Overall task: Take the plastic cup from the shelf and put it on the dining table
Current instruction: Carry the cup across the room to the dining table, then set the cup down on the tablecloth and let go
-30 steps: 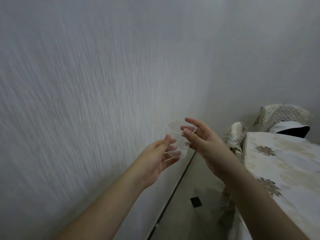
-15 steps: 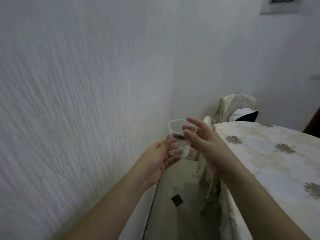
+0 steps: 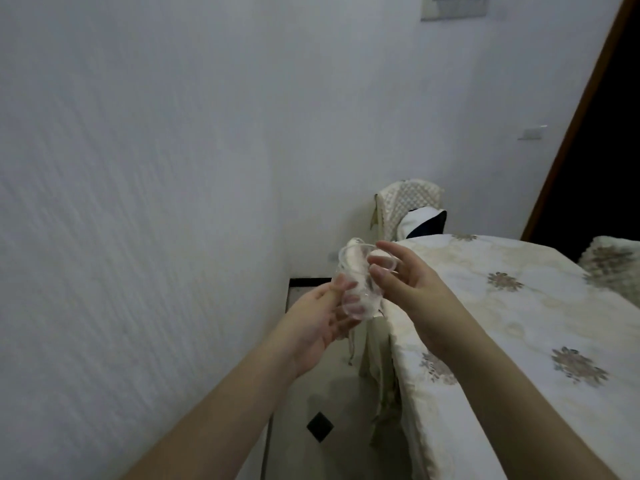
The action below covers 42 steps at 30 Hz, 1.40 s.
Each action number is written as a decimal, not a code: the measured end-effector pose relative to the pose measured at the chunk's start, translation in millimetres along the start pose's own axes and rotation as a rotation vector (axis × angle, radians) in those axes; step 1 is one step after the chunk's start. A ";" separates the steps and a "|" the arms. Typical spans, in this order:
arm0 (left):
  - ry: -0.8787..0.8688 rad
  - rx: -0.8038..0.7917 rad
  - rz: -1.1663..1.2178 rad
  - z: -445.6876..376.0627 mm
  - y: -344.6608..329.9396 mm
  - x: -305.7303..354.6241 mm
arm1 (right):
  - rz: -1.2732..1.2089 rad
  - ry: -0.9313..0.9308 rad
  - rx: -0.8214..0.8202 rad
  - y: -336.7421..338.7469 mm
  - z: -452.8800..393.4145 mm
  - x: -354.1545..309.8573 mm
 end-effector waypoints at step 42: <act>0.548 -0.344 -0.007 -348.7 -27.0 -144.0 | 0.421 -0.358 0.617 158.5 -139.8 190.0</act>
Point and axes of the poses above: each hand's wrist, its own z-axis away from the middle knuckle, its own y-axis out of the back of the hand, x = y × z, the point moved 9 cm from there along -z, towards the middle knuckle, and after that the axes turned 3 degrees about -x, right-handed, at the moved point
